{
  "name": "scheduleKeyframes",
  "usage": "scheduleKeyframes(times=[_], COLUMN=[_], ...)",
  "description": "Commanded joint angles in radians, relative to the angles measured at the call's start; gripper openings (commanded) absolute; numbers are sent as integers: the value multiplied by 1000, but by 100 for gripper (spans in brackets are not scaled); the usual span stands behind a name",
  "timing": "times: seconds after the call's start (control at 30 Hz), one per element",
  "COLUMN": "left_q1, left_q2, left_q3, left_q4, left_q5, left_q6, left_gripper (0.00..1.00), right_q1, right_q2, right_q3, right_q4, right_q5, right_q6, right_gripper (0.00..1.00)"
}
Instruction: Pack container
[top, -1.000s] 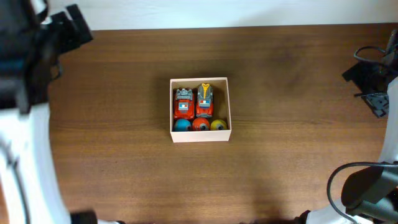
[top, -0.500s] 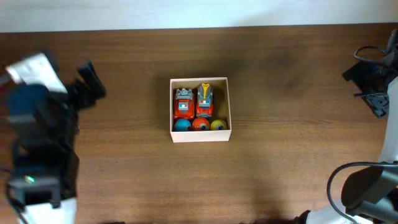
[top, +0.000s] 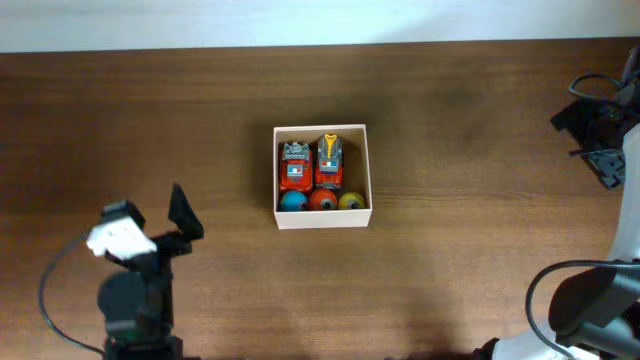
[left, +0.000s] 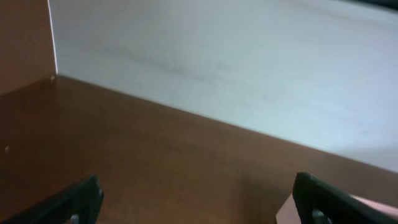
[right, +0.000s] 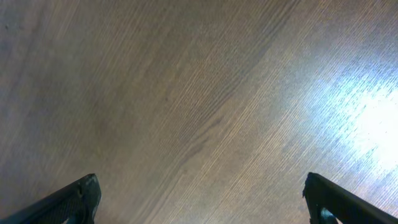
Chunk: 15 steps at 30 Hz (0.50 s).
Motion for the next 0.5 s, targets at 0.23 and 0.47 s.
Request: scheduleKeyframes(times=[0.23,0.47], left_q1=[4,-7], left_q2=[-224,-333], left_q3=[-287,-311], left_q4=[156,66], left_q5=[40,44], left_q6=[13,108], left_gripper=[99,99], right_q1=[0,0], right_q2=[0,0], right_q3=[-4,-4], right_q4=[-1,-1], right_q5=[-1,-1], right_q6=[9,9], right_gripper=[99,99])
